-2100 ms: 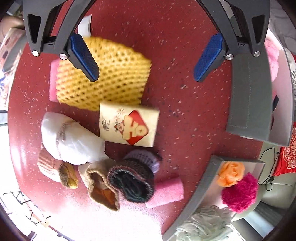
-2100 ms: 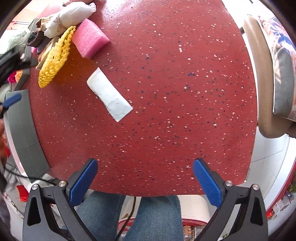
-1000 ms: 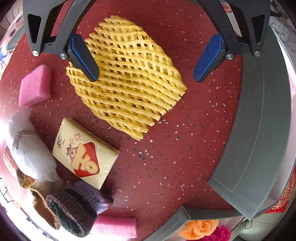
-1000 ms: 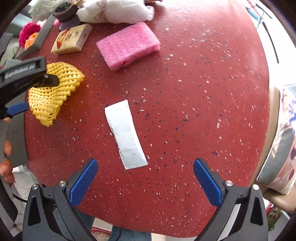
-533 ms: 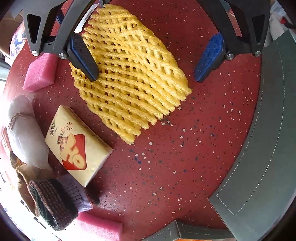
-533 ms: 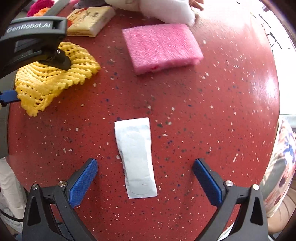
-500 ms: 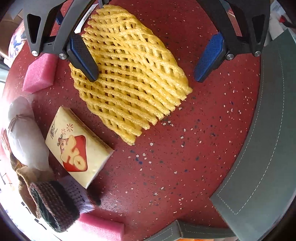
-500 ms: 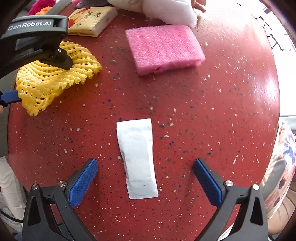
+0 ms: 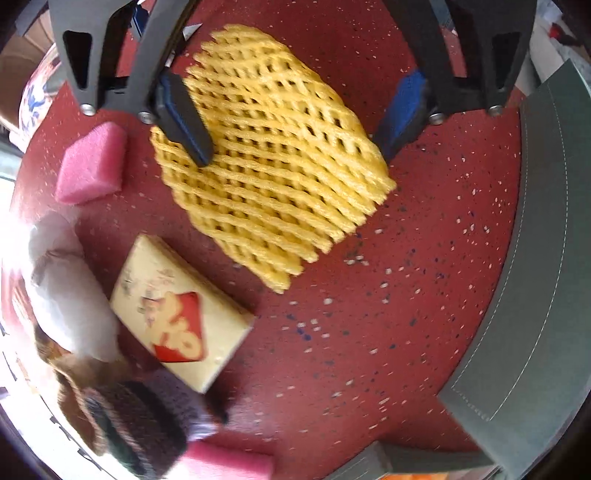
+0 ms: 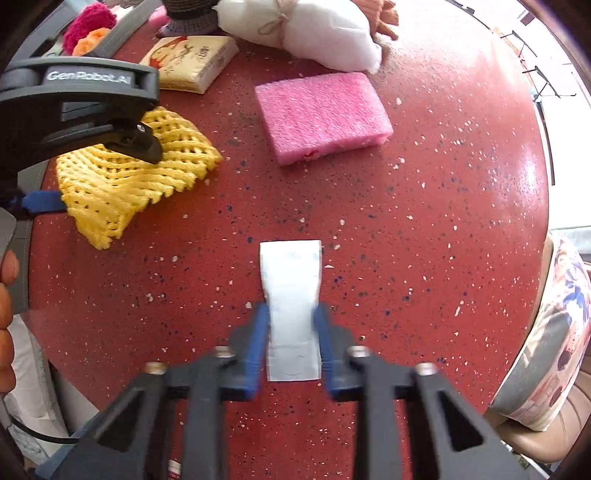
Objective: Organize soft objects
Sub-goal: 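Move the left tool to the yellow foam net while the right tool reaches the white paper strip, then close the right tool on the white strip while the left tool grasps the yellow net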
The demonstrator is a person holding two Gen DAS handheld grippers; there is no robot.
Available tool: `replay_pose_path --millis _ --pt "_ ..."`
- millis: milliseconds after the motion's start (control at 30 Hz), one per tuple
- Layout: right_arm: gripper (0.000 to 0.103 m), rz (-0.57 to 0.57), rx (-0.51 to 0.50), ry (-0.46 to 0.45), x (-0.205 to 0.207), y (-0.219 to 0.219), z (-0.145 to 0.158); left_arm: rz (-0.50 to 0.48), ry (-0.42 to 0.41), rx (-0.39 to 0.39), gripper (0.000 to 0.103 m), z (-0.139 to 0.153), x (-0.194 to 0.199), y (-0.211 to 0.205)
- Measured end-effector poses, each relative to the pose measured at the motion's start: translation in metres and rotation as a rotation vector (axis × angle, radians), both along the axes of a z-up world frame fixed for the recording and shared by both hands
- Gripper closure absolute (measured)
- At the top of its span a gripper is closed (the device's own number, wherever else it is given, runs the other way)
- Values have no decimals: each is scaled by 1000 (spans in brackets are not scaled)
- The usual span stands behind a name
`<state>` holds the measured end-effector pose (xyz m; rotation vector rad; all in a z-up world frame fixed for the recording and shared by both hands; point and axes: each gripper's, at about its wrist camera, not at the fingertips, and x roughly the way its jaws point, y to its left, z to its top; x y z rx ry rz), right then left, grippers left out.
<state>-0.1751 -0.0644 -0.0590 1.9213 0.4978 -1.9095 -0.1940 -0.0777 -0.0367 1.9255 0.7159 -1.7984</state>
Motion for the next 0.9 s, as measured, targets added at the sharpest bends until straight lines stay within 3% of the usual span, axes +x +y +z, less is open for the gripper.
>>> replay_pose_path --millis 33,100,200,300,433,900 --pt "79 2 2 -2 0 -3 0 -27 0 5 25 -1 -4 7" --pt "79 -13 -8 -16 -1 -3 0 -69 26 17 44 3 -8 14" --pt "79 -52 -22 -37 -3 2 2 -137 40 29 65 8 -16 26" --pt "79 -94 -24 -56 -2 11 1 -213 42 4 76 22 -21 44" --pt "79 -145 -27 -81 -1 26 0 -269 52 19 85 29 -19 54" --pt "79 -342 -100 -167 -11 93 1 -456 54 55 85 41 27 60"
